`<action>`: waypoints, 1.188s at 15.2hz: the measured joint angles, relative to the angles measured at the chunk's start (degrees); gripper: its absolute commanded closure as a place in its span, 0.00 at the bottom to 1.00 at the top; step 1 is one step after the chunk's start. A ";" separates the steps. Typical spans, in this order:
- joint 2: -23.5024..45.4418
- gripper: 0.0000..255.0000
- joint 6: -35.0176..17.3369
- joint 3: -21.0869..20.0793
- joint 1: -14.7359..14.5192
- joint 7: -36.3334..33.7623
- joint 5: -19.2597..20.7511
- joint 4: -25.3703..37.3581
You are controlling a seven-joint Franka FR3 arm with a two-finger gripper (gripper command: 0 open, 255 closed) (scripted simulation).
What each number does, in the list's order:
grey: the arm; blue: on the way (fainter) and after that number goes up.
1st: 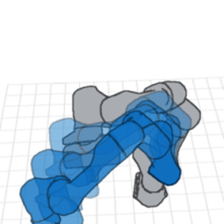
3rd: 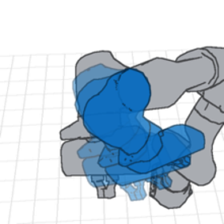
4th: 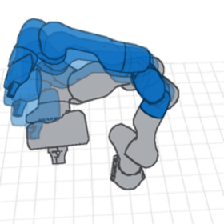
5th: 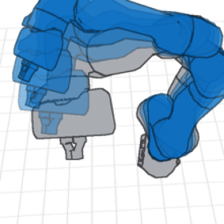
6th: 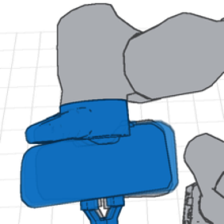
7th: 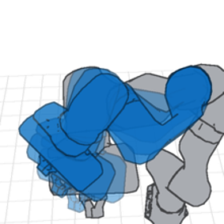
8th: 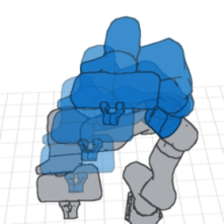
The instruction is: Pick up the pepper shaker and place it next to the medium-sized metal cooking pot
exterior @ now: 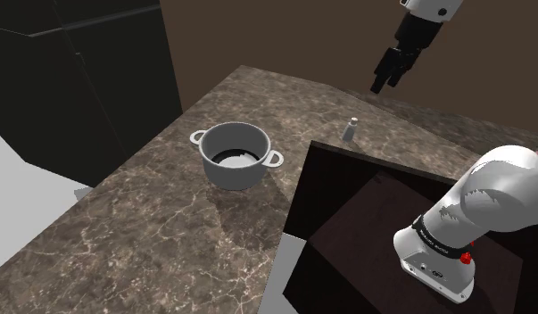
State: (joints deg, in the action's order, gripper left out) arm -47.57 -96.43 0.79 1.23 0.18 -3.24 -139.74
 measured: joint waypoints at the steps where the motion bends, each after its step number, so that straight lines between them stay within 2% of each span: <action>1: 0.00 0.00 0.00 0.00 0.00 0.00 0.00 0.00; 5: 2.07 0.00 -4.63 2.51 0.69 3.42 1.63 -2.71; 9: 5.55 0.00 -10.64 6.67 1.95 8.74 4.09 -5.36; 18: 18.13 0.00 -25.73 15.63 3.41 20.20 7.13 -7.85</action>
State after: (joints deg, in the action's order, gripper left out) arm -29.44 -122.16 16.42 4.63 20.38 3.88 -147.59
